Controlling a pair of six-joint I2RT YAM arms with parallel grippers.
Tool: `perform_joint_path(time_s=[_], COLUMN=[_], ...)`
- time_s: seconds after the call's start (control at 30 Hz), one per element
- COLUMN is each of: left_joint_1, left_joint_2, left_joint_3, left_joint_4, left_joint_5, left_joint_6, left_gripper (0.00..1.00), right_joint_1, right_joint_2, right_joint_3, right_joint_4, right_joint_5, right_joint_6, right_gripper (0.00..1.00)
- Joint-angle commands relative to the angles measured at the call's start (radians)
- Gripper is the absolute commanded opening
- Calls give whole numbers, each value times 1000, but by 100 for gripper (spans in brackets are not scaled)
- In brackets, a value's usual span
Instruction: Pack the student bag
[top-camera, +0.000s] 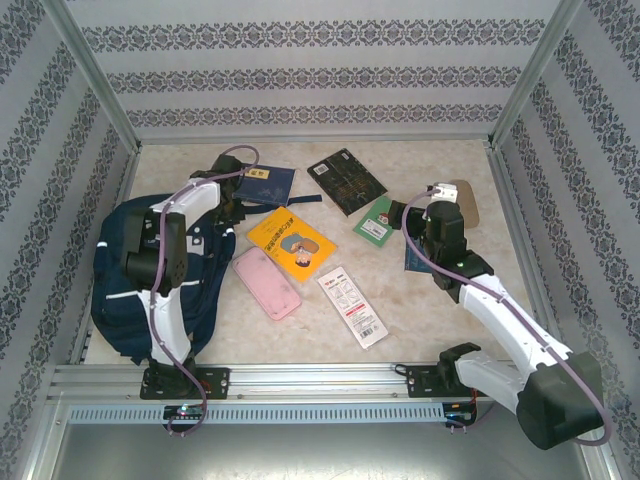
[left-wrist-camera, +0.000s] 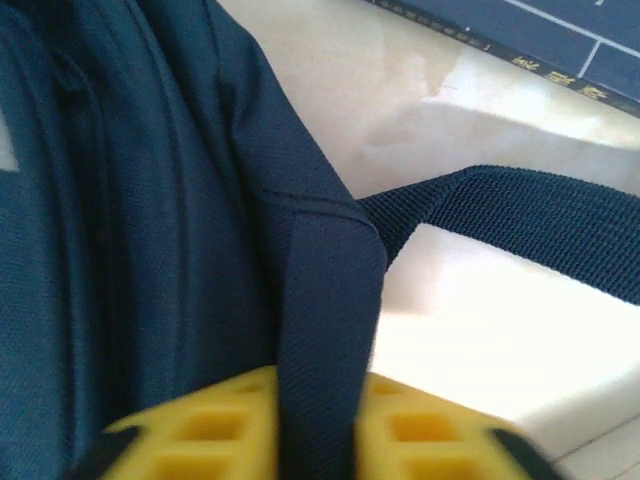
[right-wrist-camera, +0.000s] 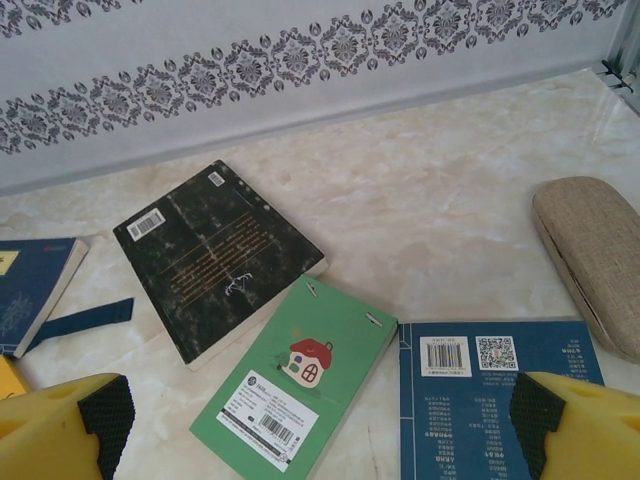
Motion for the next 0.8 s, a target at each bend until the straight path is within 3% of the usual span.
perform_joint_path(time_s=[0.0,0.4,0.6,0.77], left_joint_1=[-23,-244,-298,-300], left_joint_2=[54,265,279,257], left_joint_3=[84,533,591,572], left_joint_4=[-46,-136,-135,-154], left_joint_5=[-33,-2,-11,-15], left_joint_6=[62,192,218,216], left_gripper=[0,0,2,0], right_joint_1=[23,83,112,224], right_joint_2=[-26,-52,40,188], right_joint_3=[18,9,78,167], right_joint_4=[-44,-85,-123,-138], right_joint_5=[36,55,-96,-181], right_joint_6=[6,43,74,17], right_gripper=[98,98,98,98])
